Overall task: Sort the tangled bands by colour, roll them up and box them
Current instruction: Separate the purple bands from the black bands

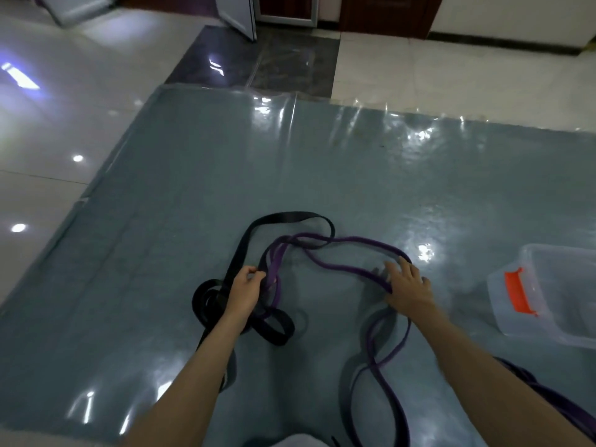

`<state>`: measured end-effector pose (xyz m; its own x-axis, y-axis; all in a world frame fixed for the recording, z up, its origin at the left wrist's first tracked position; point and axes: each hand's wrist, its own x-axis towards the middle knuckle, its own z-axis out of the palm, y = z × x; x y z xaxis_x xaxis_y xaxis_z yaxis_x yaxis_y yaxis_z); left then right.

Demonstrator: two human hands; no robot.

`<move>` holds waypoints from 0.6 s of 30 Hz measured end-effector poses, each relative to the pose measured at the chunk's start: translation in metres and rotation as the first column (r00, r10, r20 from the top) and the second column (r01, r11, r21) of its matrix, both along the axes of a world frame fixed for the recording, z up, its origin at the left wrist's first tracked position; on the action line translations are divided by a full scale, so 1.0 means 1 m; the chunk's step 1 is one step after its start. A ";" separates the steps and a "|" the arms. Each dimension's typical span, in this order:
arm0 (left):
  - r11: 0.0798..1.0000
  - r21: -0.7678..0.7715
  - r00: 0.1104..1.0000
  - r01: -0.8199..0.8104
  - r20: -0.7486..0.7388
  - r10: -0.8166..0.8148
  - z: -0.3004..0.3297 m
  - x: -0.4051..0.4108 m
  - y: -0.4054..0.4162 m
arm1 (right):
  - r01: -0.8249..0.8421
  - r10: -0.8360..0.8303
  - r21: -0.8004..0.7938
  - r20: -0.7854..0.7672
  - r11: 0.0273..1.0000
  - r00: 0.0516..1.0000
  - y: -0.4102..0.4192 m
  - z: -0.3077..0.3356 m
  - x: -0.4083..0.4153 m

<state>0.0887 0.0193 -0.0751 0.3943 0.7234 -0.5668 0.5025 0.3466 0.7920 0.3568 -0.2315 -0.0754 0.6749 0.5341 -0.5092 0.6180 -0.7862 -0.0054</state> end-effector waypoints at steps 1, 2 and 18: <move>1.000 -0.008 1.000 -0.006 -0.003 0.006 -0.002 0.000 -0.001 | -0.005 0.005 0.006 -0.017 1.000 1.000 0.003 -0.001 0.001; 1.000 -0.020 1.000 -0.018 0.002 0.018 -0.003 0.000 -0.002 | -0.010 0.010 0.017 -0.029 1.000 1.000 0.007 -0.003 0.003; 0.980 -0.058 0.981 -0.189 0.039 0.192 -0.020 0.005 0.002 | -0.223 0.232 -0.074 0.152 0.972 0.961 0.071 -0.014 0.024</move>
